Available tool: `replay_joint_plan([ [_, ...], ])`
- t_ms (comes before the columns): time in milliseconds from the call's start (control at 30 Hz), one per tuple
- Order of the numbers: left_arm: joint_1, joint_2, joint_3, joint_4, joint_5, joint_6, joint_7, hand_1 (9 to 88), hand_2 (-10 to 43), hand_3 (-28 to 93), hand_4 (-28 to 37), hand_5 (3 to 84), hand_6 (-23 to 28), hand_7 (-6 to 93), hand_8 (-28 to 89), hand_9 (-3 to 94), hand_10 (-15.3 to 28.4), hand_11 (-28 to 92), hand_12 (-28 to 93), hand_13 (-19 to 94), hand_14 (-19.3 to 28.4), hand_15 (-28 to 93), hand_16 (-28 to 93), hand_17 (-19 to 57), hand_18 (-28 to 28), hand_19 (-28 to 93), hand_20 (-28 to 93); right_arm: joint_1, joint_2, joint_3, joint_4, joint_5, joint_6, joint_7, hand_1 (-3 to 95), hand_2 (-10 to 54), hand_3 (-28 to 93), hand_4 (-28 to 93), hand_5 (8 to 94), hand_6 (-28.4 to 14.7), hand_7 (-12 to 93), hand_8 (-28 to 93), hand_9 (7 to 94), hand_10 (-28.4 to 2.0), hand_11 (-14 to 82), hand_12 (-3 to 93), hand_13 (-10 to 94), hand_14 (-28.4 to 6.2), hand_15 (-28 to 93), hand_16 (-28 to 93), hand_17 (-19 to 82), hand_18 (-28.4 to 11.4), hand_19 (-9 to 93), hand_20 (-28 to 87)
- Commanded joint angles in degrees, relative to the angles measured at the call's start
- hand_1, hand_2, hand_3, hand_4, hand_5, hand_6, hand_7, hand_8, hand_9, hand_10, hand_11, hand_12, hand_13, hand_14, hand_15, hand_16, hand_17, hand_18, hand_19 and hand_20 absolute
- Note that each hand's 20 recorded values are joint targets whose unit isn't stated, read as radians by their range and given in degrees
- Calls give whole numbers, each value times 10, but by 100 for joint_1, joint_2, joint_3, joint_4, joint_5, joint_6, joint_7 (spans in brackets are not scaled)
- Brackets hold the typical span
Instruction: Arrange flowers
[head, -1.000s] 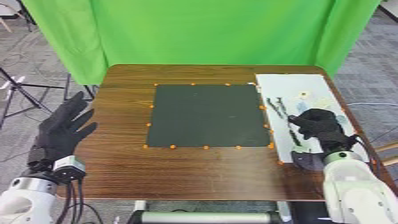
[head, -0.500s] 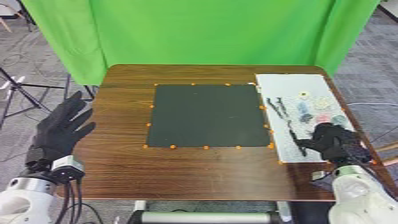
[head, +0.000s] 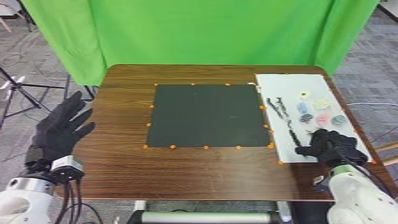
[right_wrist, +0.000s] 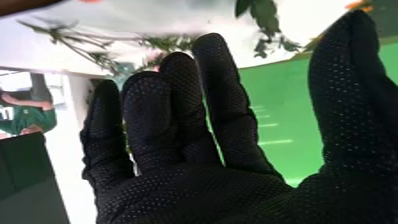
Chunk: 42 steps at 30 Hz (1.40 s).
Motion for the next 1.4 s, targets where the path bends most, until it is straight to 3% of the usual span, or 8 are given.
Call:
replay_joint_plan([
  [33, 43, -25, -11, -35, 27, 31, -27, 230, -19, 690, -283, 222, 9, 177, -88, 174, 90, 93, 211, 129, 113, 155, 77, -124, 189, 374, 78, 147, -26, -239, 220, -277, -94, 166, 244, -95, 713, -283, 480, -24, 439, -170, 472, -161, 600, 436, 449, -142, 831, 268, 106, -198, 671, 450],
  [267, 9, -3, -9, -24, 25, 45, -48, 230, -19, 690, -283, 222, 9, 177, -88, 174, 90, 93, 211, 129, 113, 155, 77, -124, 189, 373, 78, 250, -57, -551, 379, -507, -227, 400, 255, -95, 750, -283, 489, -18, 517, -185, 488, -158, 622, 437, 466, -139, 844, 265, 111, -197, 676, 450],
  [433, 14, -10, -11, -21, 19, 37, -55, 230, -18, 690, -283, 222, 9, 179, -88, 175, 90, 94, 210, 129, 113, 155, 77, -124, 189, 373, 78, 276, -82, -774, 621, -583, 21, 455, 314, -95, 761, -283, 539, -9, 594, -207, 547, -141, 668, 458, 511, -135, 886, 305, 151, -204, 725, 465],
  [600, 29, 5, -5, -22, 19, 55, -41, 231, -18, 689, -283, 222, 9, 178, -88, 175, 91, 93, 210, 129, 113, 155, 77, -124, 189, 373, 79, 232, -156, -930, 792, -664, 323, 322, 378, -95, 711, -283, 567, 2, 614, 77, 605, -116, 699, 495, 558, -131, 912, 358, 183, -209, 755, 480],
  [700, 25, 6, -1, -19, 14, 53, -55, 232, -18, 688, -283, 221, 9, 177, -88, 175, 90, 93, 210, 129, 113, 157, 77, -124, 189, 373, 79, 245, -195, -1062, 931, -728, 531, 212, 421, -95, 683, -283, 584, 12, 638, 97, 631, -113, 698, 503, 582, -127, 917, 363, 198, -210, 763, 481],
  [867, 16, 2, 3, -24, 197, 59, -103, 232, -17, 688, -283, 222, 9, 176, -87, 175, 90, 92, 210, 129, 113, 158, 76, -124, 189, 373, 78, 277, -246, -1205, 1093, -778, 680, 33, 458, -95, 737, -283, 613, 20, 630, 100, 662, -108, 684, 515, 610, -119, 911, 366, 213, -208, 769, 478],
  [967, -12, -5, 10, -16, 173, 37, -106, 231, -19, 690, -283, 221, 9, 177, -87, 175, 90, 92, 211, 129, 113, 157, 75, -124, 189, 373, 78, 247, -267, -1196, 1133, -730, 706, -55, 482, -95, 743, -283, 634, 21, 619, 103, 684, -104, 657, 553, 627, -115, 905, 370, 226, -207, 771, 474],
  [1400, 47, 24, -101, -50, 174, 65, -80, 231, -19, 693, -283, 221, 9, 176, -88, 175, 91, 92, 211, 129, 112, 154, 76, -124, 189, 374, 79, 277, -144, -626, 588, 138, 1780, -37, 398, -95, 878, -200, 656, 0, 630, 214, 730, -103, 665, 596, 670, -118, 920, 390, 254, -215, 800, 480],
])
